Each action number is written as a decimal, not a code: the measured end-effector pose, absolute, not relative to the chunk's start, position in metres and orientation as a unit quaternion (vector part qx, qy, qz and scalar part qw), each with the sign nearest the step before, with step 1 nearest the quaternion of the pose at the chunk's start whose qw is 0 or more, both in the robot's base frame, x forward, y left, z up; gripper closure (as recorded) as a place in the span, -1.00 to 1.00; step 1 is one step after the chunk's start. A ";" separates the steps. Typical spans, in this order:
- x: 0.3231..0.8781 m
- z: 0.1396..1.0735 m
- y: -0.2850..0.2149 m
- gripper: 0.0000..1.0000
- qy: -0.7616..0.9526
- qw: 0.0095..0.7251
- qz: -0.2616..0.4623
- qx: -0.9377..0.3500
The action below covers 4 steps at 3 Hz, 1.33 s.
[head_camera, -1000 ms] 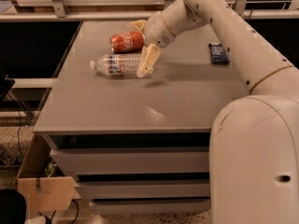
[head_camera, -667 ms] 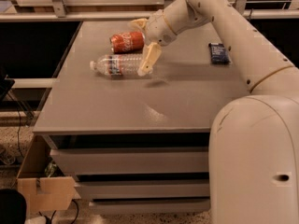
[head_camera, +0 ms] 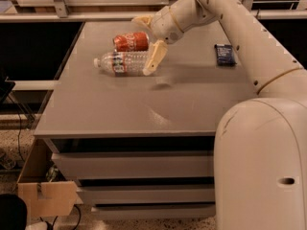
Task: Move water bottle near coke can
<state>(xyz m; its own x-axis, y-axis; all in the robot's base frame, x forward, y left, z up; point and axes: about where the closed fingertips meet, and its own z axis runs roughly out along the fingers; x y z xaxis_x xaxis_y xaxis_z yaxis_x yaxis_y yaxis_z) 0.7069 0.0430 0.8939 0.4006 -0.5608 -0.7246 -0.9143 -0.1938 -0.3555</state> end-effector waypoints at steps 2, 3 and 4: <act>0.705 0.910 0.025 -1.00 0.491 0.395 0.221 -0.744; 0.709 0.914 0.009 -1.00 0.497 0.394 0.214 -0.743; 0.712 0.914 0.003 -1.00 0.497 0.392 0.214 -0.744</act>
Offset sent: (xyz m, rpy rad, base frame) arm 0.0030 -0.0441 0.0323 -0.0117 -0.0334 -0.0020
